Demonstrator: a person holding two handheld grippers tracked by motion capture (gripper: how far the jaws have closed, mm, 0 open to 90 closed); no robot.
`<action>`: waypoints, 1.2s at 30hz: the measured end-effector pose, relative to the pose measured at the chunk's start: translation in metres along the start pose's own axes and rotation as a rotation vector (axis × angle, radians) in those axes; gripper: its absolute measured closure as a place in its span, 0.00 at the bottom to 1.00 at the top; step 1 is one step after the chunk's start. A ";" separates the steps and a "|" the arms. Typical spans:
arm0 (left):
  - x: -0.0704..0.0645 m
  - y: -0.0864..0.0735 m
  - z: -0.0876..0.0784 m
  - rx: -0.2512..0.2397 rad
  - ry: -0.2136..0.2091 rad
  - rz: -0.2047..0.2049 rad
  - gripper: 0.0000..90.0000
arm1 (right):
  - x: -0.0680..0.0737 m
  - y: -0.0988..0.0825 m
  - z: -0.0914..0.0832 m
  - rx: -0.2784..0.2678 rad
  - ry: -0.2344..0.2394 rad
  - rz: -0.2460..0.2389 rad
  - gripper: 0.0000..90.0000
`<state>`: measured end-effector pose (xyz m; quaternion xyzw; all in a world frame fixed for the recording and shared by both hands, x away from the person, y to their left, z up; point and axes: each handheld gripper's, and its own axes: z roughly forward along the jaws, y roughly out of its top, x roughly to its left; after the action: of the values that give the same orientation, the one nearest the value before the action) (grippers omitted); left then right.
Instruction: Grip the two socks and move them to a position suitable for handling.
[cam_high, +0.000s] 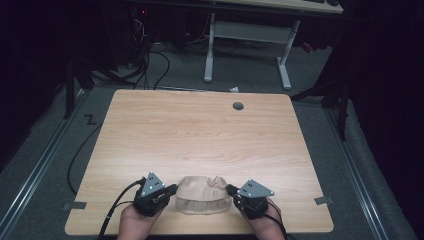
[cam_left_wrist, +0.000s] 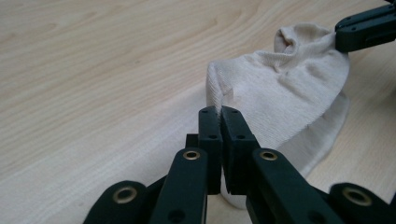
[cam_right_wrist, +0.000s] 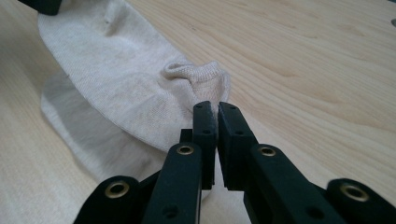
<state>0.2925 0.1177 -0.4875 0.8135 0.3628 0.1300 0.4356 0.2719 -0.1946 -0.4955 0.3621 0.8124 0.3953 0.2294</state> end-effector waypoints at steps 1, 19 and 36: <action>-0.003 -0.003 0.001 0.016 -0.004 0.004 0.97 | 0.001 -0.001 -0.001 0.000 0.002 0.002 0.96; -0.021 -0.018 0.007 0.106 -0.024 0.053 0.96 | 0.004 -0.019 -0.007 0.058 0.022 0.014 0.95; -0.021 -0.022 0.013 0.163 -0.003 0.050 0.88 | 0.003 -0.023 0.001 0.112 0.045 0.024 0.88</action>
<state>0.2745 0.1030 -0.5104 0.8551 0.3512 0.1097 0.3652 0.2614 -0.2013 -0.5147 0.3753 0.8337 0.3600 0.1858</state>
